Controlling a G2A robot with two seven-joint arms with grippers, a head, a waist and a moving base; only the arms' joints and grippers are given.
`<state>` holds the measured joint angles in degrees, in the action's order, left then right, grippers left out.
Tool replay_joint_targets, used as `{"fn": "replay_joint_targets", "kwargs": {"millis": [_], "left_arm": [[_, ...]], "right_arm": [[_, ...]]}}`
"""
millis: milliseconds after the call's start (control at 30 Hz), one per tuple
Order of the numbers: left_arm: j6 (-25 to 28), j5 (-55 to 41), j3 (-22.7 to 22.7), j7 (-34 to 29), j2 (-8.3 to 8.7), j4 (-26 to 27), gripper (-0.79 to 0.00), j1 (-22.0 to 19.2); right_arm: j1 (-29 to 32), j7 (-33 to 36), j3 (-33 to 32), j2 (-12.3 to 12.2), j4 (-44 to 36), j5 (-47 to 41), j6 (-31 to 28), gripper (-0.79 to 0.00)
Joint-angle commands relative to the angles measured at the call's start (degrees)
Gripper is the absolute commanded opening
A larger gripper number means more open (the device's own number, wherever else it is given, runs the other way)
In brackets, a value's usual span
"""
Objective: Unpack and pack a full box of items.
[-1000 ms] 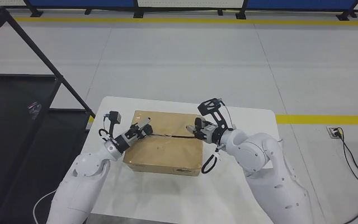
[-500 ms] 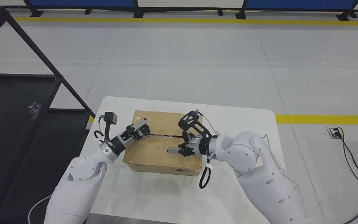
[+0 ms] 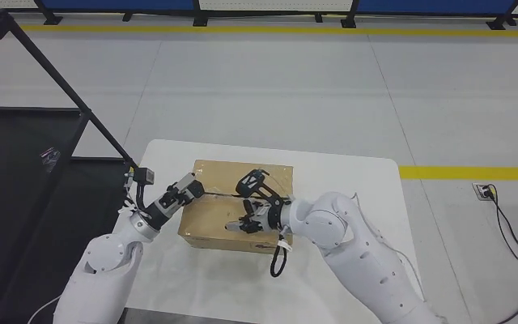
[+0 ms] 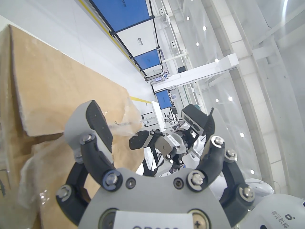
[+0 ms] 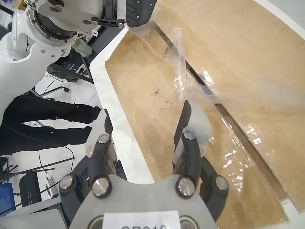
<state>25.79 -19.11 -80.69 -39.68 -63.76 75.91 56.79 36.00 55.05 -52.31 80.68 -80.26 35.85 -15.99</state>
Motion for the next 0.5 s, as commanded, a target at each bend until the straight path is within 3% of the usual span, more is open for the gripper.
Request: {"fn": "replay_joint_targets", "kwargs": {"millis": [0, 200, 467], "left_arm": [[0.0, -0.2, -0.3, -0.1, 0.06, 0.1, 0.0, 0.3], [-0.1, -0.2, -0.5, -0.1, 0.12, 0.6, 0.0, 0.8], [-0.1, -0.4, -1.0, -0.2, 0.24, 0.8, 0.0, 1.3]], "right_arm": [[-1.3, -1.4, 1.0, 0.4, 1.3, -0.4, 0.2, -0.212], [-3.9, -7.8, 3.1, 1.7, 4.1, 0.5, 2.8, -0.219], [-5.6, -13.6, 3.1, 2.6, 5.4, 2.5, 8.5, -0.145]]}}
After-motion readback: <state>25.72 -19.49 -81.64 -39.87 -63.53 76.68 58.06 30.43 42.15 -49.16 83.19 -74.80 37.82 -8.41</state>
